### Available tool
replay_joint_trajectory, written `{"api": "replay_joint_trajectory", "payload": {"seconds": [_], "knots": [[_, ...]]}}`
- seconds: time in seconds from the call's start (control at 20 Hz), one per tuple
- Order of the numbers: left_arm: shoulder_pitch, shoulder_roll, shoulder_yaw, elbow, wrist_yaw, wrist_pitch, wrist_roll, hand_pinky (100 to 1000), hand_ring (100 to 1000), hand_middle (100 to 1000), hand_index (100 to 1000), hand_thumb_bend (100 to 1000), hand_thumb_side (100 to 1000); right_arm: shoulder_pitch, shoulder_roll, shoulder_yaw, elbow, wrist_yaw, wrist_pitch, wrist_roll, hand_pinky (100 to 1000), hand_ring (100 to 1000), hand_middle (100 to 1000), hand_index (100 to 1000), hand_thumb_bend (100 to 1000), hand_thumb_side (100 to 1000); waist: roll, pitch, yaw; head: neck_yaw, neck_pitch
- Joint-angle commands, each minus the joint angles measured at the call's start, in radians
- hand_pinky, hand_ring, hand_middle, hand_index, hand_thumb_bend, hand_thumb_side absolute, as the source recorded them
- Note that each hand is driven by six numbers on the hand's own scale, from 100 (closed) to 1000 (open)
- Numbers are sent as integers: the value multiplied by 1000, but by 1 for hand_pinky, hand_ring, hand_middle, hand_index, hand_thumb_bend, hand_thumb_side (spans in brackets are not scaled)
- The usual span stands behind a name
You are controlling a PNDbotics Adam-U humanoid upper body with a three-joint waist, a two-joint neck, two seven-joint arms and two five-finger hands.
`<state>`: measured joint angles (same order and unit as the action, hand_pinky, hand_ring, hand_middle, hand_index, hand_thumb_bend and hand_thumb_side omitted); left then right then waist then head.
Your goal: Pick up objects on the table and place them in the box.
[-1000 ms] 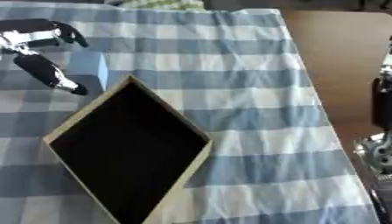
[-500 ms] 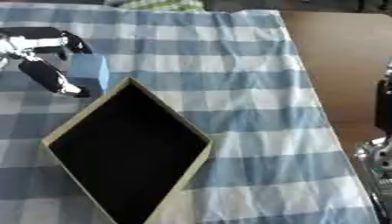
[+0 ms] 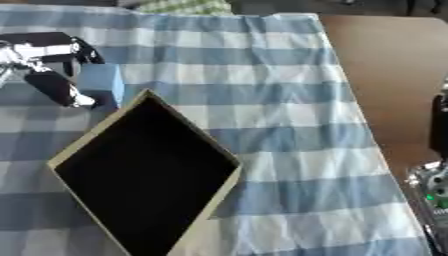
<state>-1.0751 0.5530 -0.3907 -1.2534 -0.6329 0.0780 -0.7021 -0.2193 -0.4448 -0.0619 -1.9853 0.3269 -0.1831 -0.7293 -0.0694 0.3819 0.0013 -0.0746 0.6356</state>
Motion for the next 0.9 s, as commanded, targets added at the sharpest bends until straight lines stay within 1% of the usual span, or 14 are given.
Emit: {"api": "replay_joint_trajectory", "payload": {"seconds": [0.05,0.3,0.5,0.7,0.8,0.9], "knots": [[-24,41,9,-56,-2,12,-3,652,766,730,716,223,309,-3,-19,-10,-15,-2,0,-2,762,824,745,872,100,900,3,-26,4,-6,2],[-31,57,26,-127,16,29,-1,649,766,730,714,194,314,-2,-21,-13,-15,-1,-1,-2,763,824,745,872,100,895,2,-33,8,-10,2],[-38,65,23,-195,46,41,-4,645,765,728,712,186,311,1,-24,-15,-15,0,-2,-2,763,823,744,872,100,890,2,-39,11,-15,10],[-32,91,-4,-307,94,64,-4,638,755,727,712,191,318,3,-29,-16,-15,2,-3,-1,764,823,744,871,100,888,3,-42,15,-22,14],[-22,110,-19,-385,138,80,5,623,750,722,706,187,326,4,-31,-16,-15,2,-4,-2,764,823,743,871,100,888,4,-43,18,-27,17],[-10,133,-29,-471,192,109,19,602,740,710,696,173,324,5,-32,-17,-15,2,-4,-2,764,823,744,871,100,887,4,-42,20,-31,19]]}}
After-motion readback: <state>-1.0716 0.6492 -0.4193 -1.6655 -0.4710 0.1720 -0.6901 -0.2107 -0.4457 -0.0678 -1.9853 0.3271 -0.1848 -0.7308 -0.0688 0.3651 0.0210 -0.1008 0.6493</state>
